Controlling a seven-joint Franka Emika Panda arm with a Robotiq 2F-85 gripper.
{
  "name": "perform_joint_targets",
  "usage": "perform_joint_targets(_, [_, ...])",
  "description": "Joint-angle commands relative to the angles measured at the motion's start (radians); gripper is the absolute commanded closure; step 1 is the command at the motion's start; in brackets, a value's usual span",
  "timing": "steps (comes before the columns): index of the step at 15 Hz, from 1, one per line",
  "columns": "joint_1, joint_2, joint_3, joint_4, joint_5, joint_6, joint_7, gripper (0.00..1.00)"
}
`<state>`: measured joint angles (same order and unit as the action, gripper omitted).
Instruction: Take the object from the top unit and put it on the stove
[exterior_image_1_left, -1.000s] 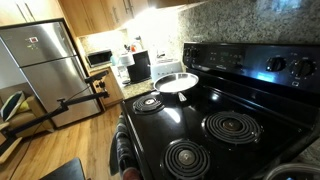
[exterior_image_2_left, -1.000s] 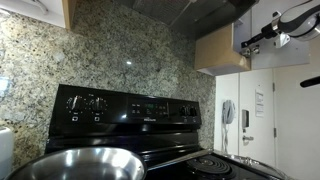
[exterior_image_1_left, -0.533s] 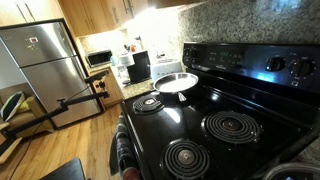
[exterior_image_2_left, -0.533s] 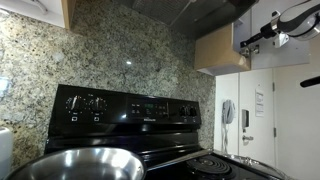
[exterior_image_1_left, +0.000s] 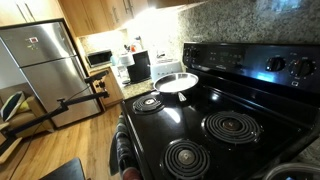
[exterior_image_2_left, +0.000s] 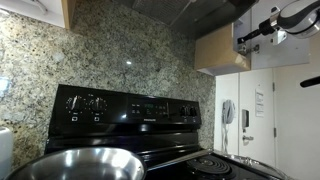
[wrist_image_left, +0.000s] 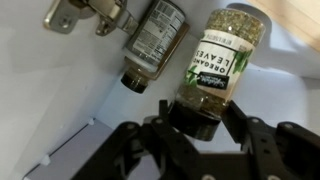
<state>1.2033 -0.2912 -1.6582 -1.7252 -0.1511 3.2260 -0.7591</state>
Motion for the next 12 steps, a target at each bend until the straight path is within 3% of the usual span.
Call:
perform_joint_targets(1, [-0.133, 0.037, 0.102, -0.062, 0.002, 0.069, 0.02, 0.68])
perform_joint_targets(12, [-0.599, -0.025, 0.576, -0.222, -0.066, 0.159, 0.0, 0.68])
